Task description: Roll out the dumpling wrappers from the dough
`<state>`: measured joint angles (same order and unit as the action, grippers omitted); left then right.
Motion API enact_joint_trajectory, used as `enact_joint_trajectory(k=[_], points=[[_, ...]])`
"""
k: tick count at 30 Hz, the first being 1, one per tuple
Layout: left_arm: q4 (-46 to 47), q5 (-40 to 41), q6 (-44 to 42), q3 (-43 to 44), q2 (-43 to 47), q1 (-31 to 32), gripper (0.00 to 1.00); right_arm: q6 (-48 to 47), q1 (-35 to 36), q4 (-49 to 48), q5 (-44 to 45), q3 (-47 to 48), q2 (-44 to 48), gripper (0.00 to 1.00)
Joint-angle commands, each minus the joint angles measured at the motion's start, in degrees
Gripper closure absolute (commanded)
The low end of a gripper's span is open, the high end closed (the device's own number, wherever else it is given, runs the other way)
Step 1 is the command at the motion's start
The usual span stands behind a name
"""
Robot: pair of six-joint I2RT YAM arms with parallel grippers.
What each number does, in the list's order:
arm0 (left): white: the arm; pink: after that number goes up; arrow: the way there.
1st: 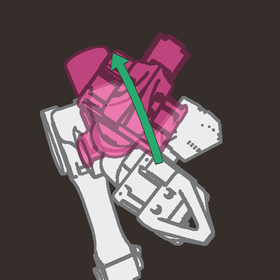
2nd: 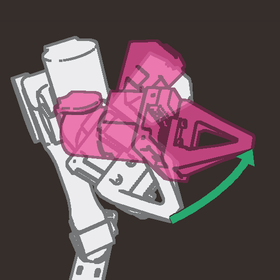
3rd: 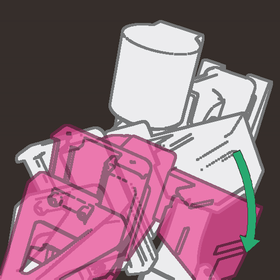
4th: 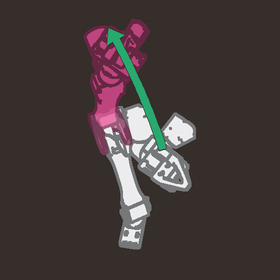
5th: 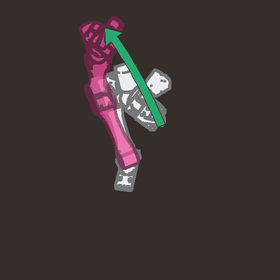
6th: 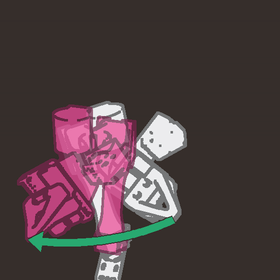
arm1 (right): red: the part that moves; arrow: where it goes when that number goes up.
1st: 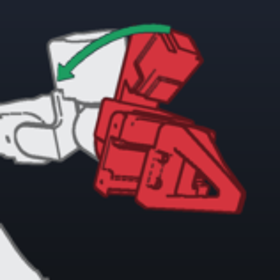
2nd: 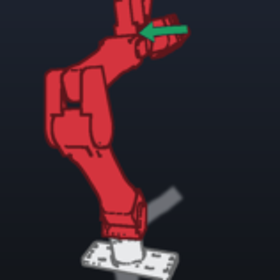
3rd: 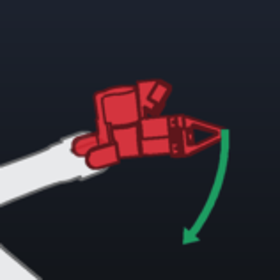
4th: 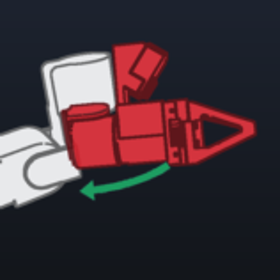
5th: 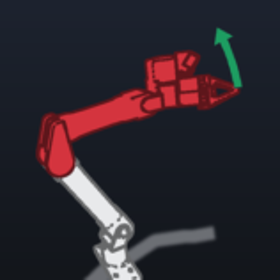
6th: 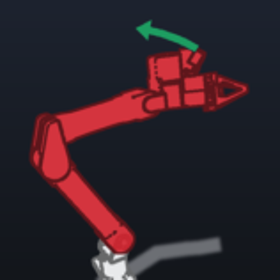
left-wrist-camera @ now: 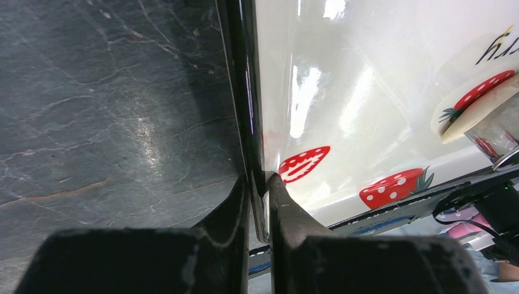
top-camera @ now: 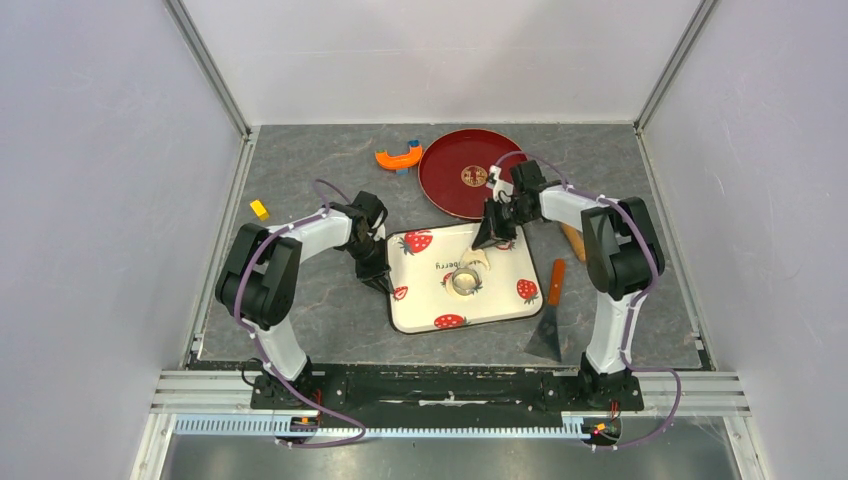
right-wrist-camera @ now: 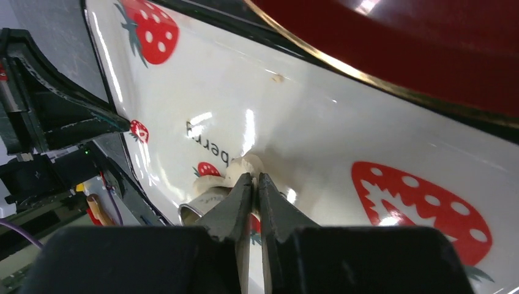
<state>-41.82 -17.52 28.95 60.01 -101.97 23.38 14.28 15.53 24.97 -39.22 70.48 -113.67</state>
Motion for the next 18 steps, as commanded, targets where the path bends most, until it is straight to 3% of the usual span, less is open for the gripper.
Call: enact_joint_trajectory(k=[1,18], points=[[-0.41,8.89,-4.52,-1.21,-3.40,0.88,0.98,-1.40,2.66,2.44,1.60,5.45,-0.32,0.92],[-0.43,9.26,-4.69,-0.99,-3.77,1.32,0.98,2.00,15.62,4.37,1.35,12.08,0.41,0.93]])
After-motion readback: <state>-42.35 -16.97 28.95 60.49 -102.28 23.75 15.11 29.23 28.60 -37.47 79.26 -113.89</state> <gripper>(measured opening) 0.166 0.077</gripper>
